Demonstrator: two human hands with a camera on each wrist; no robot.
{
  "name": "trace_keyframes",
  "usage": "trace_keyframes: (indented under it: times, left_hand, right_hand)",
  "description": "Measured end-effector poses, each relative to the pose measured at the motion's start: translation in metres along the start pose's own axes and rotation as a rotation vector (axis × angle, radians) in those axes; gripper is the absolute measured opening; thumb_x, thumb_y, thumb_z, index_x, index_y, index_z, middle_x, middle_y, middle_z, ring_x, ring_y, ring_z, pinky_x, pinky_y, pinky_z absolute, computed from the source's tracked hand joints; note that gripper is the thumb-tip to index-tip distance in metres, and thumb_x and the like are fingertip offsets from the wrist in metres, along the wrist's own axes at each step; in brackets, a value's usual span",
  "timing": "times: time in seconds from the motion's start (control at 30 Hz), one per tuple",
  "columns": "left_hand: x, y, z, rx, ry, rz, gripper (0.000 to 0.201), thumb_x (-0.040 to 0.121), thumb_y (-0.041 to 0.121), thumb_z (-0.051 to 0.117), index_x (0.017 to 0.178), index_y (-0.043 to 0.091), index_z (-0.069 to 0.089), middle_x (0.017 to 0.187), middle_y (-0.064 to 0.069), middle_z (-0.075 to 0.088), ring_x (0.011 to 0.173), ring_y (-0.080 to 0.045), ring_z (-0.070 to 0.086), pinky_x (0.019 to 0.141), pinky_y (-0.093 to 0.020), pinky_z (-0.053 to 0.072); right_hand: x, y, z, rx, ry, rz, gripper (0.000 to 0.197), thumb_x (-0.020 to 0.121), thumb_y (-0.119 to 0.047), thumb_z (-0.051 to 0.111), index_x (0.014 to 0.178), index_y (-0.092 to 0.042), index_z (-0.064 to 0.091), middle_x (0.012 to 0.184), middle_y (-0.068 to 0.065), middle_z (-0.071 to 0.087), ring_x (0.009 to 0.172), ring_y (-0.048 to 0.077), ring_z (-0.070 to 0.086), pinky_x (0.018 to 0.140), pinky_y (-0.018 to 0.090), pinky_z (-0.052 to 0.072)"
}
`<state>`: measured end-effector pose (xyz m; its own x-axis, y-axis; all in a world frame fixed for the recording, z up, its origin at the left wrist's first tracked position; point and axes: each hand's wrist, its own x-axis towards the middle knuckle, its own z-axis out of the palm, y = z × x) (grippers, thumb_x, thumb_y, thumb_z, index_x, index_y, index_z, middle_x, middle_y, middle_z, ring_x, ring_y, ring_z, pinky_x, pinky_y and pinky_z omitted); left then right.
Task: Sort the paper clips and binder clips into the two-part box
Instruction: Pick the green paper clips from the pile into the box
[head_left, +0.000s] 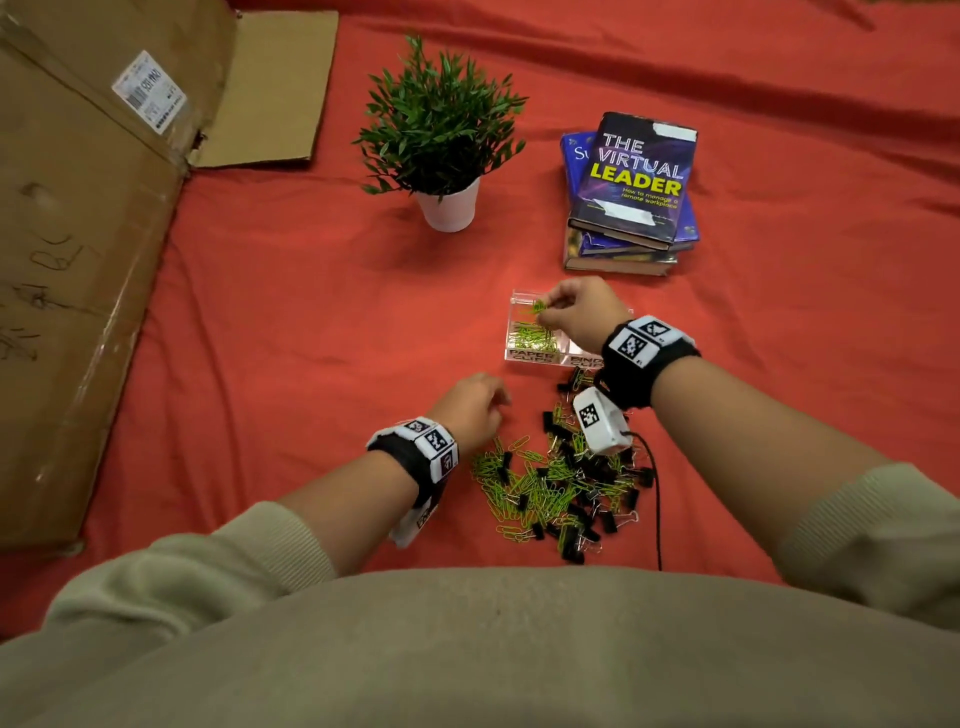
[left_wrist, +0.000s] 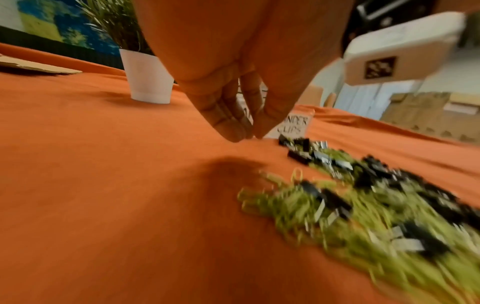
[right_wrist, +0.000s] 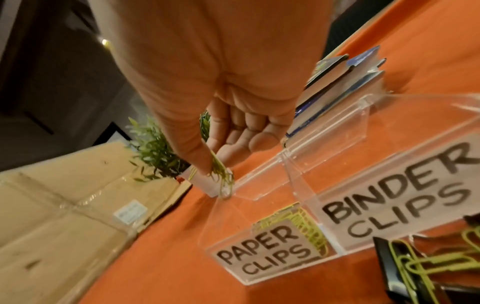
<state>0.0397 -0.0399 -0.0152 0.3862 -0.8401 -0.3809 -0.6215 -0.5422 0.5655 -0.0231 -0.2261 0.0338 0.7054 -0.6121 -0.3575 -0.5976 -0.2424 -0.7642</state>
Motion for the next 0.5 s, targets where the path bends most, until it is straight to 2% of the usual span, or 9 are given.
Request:
trace_keyframes:
  times: [0.07, 0.17, 0.23, 0.3, 0.37, 0.43, 0.5]
  left_hand:
    - [-0.015, -0.01, 0.008, 0.021, -0.078, 0.043, 0.035, 0.08, 0.0, 0.053, 0.112, 0.01, 0.063, 0.11, -0.007, 0.057, 0.104, -0.022, 0.059, 0.087, -0.023, 0.043]
    - [-0.027, -0.02, 0.017, 0.106, -0.155, 0.103, 0.051, 0.076, 0.007, 0.058, 0.126, 0.017, 0.056, 0.113, -0.006, 0.052, 0.109, -0.022, 0.051, 0.092, -0.032, 0.046]
    - [-0.032, -0.025, 0.022, 0.142, -0.173, 0.122, 0.061, 0.074, 0.012, 0.063, 0.133, 0.02, 0.049, 0.117, -0.005, 0.049, 0.113, -0.022, 0.048, 0.094, -0.036, 0.046]
    - [-0.034, -0.028, 0.026, 0.163, -0.168, 0.142, 0.068, 0.073, 0.015, 0.066, 0.137, 0.019, 0.044, 0.12, -0.006, 0.047, 0.114, -0.022, 0.045, 0.096, -0.037, 0.045]
    - [-0.034, -0.029, 0.029, 0.178, -0.145, 0.165, 0.067, 0.074, 0.018, 0.067, 0.137, 0.017, 0.045, 0.12, -0.008, 0.046, 0.114, -0.024, 0.045, 0.098, -0.037, 0.044]
    - [-0.033, -0.028, 0.03, 0.21, -0.132, 0.168, 0.058, 0.076, 0.019, 0.067, 0.131, 0.014, 0.049, 0.12, -0.009, 0.046, 0.113, -0.026, 0.046, 0.098, -0.036, 0.042]
    - [-0.033, -0.026, 0.03, 0.256, -0.133, 0.157, 0.045, 0.079, 0.02, 0.065, 0.123, 0.011, 0.054, 0.119, -0.01, 0.047, 0.113, -0.027, 0.047, 0.097, -0.036, 0.042]
  right_hand:
    - [0.008, 0.0, 0.007, -0.13, 0.018, -0.021, 0.01, 0.078, -0.009, 0.071, 0.087, -0.009, 0.065, 0.078, 0.007, 0.065, 0.071, 0.019, 0.06, 0.067, 0.027, 0.05]
    - [0.011, 0.006, 0.015, -0.343, 0.019, -0.059, 0.02, 0.081, -0.012, 0.068, 0.099, -0.005, 0.066, 0.095, 0.012, 0.068, 0.087, 0.025, 0.064, 0.078, 0.032, 0.051]
    - [0.001, 0.008, 0.019, -0.449, 0.013, -0.118, 0.028, 0.083, -0.013, 0.064, 0.11, -0.006, 0.064, 0.11, 0.012, 0.062, 0.101, 0.026, 0.06, 0.088, 0.032, 0.048]
    - [-0.017, 0.01, 0.026, -0.508, -0.008, -0.207, 0.032, 0.085, -0.013, 0.061, 0.116, -0.007, 0.061, 0.117, 0.012, 0.056, 0.109, 0.026, 0.055, 0.095, 0.033, 0.044]
    - [-0.043, 0.017, 0.039, -0.531, -0.118, -0.256, 0.029, 0.086, -0.013, 0.057, 0.114, -0.008, 0.062, 0.116, 0.009, 0.059, 0.107, 0.023, 0.056, 0.095, 0.031, 0.045]
    - [-0.069, 0.03, 0.057, -0.571, -0.258, -0.253, 0.024, 0.088, -0.014, 0.053, 0.109, -0.011, 0.065, 0.11, 0.006, 0.062, 0.101, 0.02, 0.06, 0.089, 0.027, 0.048]
    - [-0.091, 0.045, 0.073, -0.624, -0.342, -0.259, 0.023, 0.087, -0.017, 0.053, 0.106, -0.012, 0.064, 0.104, 0.005, 0.059, 0.101, 0.022, 0.057, 0.087, 0.031, 0.049]
